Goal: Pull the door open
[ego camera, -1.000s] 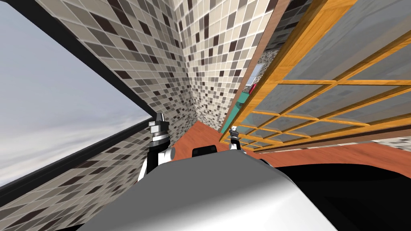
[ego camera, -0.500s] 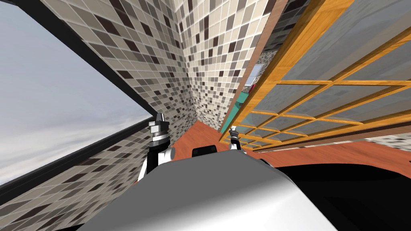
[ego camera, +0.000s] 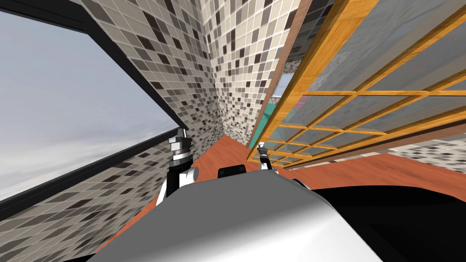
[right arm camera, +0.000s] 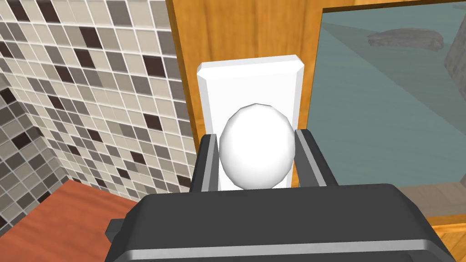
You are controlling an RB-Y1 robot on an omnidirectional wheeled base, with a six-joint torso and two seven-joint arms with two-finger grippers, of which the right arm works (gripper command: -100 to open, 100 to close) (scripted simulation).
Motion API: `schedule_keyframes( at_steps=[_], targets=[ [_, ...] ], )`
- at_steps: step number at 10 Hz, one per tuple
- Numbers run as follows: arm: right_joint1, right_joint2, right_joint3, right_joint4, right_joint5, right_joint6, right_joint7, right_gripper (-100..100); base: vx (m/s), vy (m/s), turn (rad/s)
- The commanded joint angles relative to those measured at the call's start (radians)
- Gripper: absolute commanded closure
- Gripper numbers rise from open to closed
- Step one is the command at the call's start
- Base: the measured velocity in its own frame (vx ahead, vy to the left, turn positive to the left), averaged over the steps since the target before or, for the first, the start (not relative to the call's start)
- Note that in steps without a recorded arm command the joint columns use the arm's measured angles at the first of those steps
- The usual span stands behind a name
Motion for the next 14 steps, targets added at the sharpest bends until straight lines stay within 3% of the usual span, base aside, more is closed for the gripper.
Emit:
schedule_keyframes(
  at_steps=[1, 5, 7, 8, 14],
  targets=[
    [-0.005, -0.006, 0.029, -0.004, 0.023, -0.007, -0.023, 100, -0.220, -0.066, 0.045],
    [-0.010, -0.020, 0.091, -0.012, 0.072, -0.009, -0.068, 100, -0.182, -0.057, 0.044],
    [-0.004, -0.019, 0.090, -0.018, 0.071, -0.002, -0.064, 100, -0.126, -0.050, 0.037],
    [0.013, -0.039, 0.115, -0.023, 0.083, -0.017, -0.093, 100, -0.185, -0.025, 0.150],
    [0.058, -0.105, 0.183, -0.035, 0.117, -0.078, -0.179, 100, -0.245, -0.032, 0.123]
  ],
)
